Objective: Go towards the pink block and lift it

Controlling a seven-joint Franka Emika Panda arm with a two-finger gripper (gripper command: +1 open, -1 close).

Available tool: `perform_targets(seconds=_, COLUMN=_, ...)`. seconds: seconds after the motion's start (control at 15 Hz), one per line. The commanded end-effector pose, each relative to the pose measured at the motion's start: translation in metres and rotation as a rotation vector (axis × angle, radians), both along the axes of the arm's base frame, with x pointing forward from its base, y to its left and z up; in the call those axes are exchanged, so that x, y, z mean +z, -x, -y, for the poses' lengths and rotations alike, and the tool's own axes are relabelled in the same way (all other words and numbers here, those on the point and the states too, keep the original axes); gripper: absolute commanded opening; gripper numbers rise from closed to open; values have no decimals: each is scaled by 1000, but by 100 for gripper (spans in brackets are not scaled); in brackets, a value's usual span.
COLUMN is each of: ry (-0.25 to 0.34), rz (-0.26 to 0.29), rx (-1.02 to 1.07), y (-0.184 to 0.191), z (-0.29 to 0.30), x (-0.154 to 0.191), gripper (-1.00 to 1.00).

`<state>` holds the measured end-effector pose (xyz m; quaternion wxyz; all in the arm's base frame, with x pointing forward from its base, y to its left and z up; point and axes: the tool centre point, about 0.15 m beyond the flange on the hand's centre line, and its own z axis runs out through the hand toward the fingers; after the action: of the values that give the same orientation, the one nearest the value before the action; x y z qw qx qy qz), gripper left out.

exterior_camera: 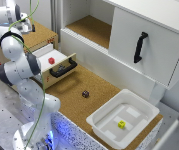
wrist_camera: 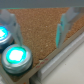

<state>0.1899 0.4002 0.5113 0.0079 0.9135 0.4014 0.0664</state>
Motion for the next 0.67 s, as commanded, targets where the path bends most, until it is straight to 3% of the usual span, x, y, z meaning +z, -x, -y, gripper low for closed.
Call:
perform_targets(seconds=0.0, ry=-63, rz=-9, rx=-123, y=-13, z=29, x=-3, gripper=100)
perform_targets(seconds=0.6, ry=-136, rz=-50, rx=-629, y=-38, z=88, x=-43, gripper=100)
